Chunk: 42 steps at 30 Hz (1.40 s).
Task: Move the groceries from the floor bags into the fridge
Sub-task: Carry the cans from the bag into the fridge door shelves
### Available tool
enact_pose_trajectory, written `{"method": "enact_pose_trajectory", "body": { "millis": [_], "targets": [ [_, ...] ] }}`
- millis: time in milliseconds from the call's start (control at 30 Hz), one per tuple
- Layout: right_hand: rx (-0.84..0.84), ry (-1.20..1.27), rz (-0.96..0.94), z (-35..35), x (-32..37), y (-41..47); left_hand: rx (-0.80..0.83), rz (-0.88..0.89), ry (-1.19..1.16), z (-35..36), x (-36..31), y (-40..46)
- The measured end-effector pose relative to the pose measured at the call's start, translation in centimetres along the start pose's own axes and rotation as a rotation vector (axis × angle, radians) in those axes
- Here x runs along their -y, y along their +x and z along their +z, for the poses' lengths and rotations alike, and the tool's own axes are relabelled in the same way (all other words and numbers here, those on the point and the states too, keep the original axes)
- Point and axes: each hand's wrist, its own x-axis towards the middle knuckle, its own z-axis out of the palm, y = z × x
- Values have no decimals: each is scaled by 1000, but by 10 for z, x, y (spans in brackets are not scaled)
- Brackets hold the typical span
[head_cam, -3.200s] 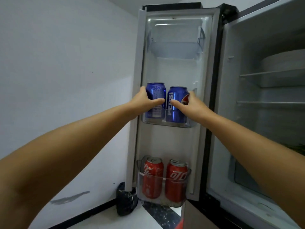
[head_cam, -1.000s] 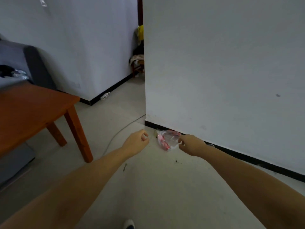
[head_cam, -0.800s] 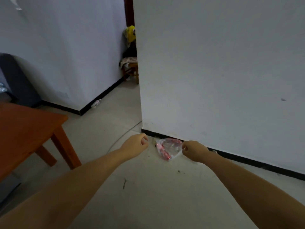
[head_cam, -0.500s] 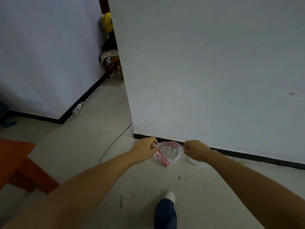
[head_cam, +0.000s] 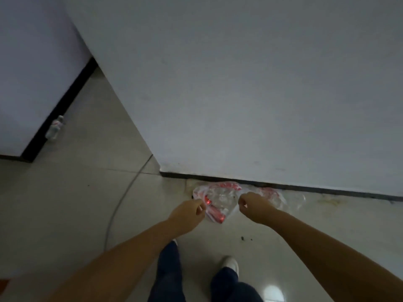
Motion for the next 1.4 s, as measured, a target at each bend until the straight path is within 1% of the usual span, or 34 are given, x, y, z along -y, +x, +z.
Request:
{"method": "enact_pose_trajectory", "body": {
  "millis": [100, 267, 433, 533, 600, 700, 733, 833, 867, 933, 967, 1100, 1167, 1233, 1333, 1400],
  "targets": [
    [-2, 79, 42, 57, -21, 84, 115, 27, 49, 44, 51, 89],
    [-59, 169, 138, 177, -70, 230, 155, 90, 76, 135, 136, 243],
    [-91, 227, 218, 294, -117, 357, 209, 266, 238, 217, 208, 377],
    [-139, 273, 216, 339, -131, 415, 210, 389, 350, 248, 229, 440],
    [-140, 277, 188, 364, -132, 433, 269, 439, 463, 264, 245, 468],
    [-100, 251, 151, 393, -128, 432, 421, 470, 737, 277, 267, 484],
    [-84, 231, 153, 400, -127, 428, 461, 465, 789, 277, 271, 484],
    [-17, 154, 135, 411, -123, 418, 560, 436, 822, 275, 278, 485],
    [4, 144, 126, 412, -122, 417, 548, 465, 864, 275, 280, 485],
    [23, 140, 113, 415, -119, 417, 473, 536, 966, 279, 288, 484],
    [29, 117, 100, 416, -118, 419, 452, 543, 982, 280, 291, 484],
    [86, 8, 45, 416, -113, 422, 433, 548, 929, 281, 300, 486],
    [76, 39, 64, 415, -116, 420, 438, 505, 798, 274, 302, 487],
    [35, 116, 143, 412, -126, 418, 451, 458, 677, 266, 304, 490],
    [-55, 249, 260, 401, -144, 417, 455, 446, 715, 257, 310, 492],
    [-74, 287, 296, 397, -155, 416, 434, 447, 782, 260, 314, 491]
  ]
}}
